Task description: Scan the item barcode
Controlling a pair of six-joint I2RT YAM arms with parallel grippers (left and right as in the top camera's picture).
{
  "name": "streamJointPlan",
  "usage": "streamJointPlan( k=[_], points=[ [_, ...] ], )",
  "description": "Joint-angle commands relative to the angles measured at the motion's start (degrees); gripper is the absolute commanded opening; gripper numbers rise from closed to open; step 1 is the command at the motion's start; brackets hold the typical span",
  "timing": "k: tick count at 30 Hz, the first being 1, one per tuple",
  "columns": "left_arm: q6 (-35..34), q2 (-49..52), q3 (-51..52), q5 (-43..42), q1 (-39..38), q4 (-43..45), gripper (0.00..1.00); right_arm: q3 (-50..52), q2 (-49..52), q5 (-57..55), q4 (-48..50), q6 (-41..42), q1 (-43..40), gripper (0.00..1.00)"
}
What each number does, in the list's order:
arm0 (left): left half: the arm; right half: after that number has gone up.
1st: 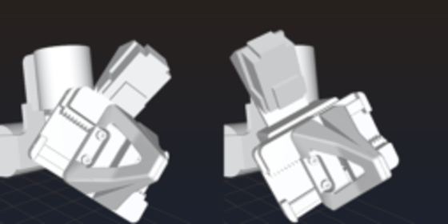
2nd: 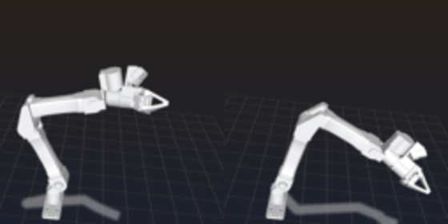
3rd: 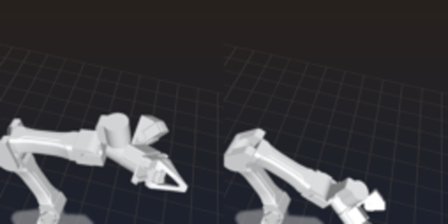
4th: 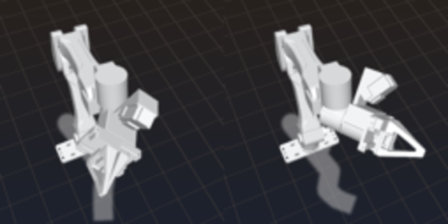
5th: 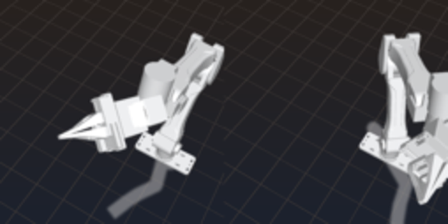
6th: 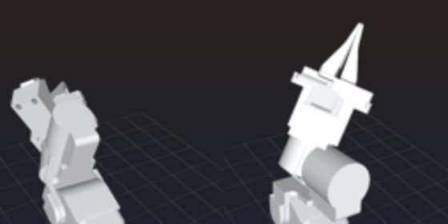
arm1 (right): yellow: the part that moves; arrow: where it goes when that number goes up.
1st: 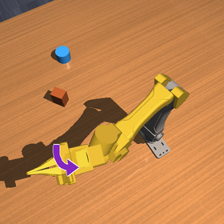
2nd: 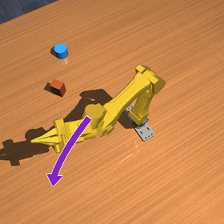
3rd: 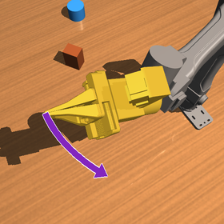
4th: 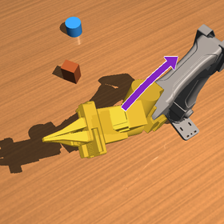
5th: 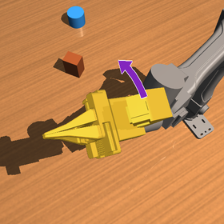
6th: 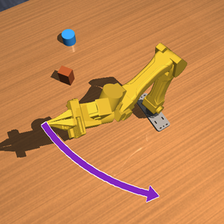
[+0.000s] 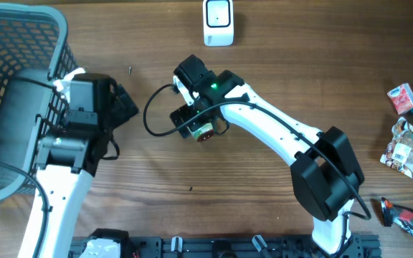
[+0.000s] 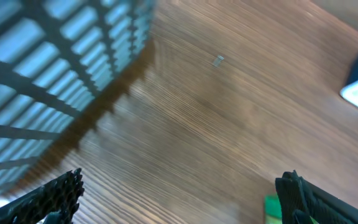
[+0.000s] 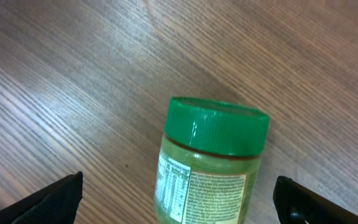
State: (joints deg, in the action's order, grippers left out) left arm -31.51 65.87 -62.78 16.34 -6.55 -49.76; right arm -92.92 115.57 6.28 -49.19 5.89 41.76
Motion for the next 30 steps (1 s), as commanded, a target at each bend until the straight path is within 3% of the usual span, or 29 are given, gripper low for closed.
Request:
streamJointPlan(
  k=[1,11,17,20,25,30],
  points=[
    [2.89,0.52,-0.72,0.59,4.79,0.55,1.0,-0.37,2.34,-1.4,0.66,-1.64,-0.15,1.0],
    [4.31,0.52,-0.72,-2.82,8.59,1.11,1.0,-0.37,8.09,-0.35,0.26,-2.86,-0.15,1.0],
    [4.28,0.52,-0.72,-2.82,8.59,1.07,1.0,-0.33,8.09,-0.57,-0.5,-2.86,-0.15,0.66],
    [4.28,0.52,-0.72,-2.82,8.59,1.05,1.0,-0.33,8.11,-0.09,-0.42,-2.67,-0.15,0.65],
    [4.26,0.52,-0.72,-2.82,8.59,1.03,1.0,-0.46,8.09,12.44,-2.54,-3.19,-0.48,0.66],
    [4.11,0.52,-0.72,-3.15,8.59,0.42,1.0,-0.46,8.09,38.58,-5.07,-7.39,-3.96,0.67]
  ],
)
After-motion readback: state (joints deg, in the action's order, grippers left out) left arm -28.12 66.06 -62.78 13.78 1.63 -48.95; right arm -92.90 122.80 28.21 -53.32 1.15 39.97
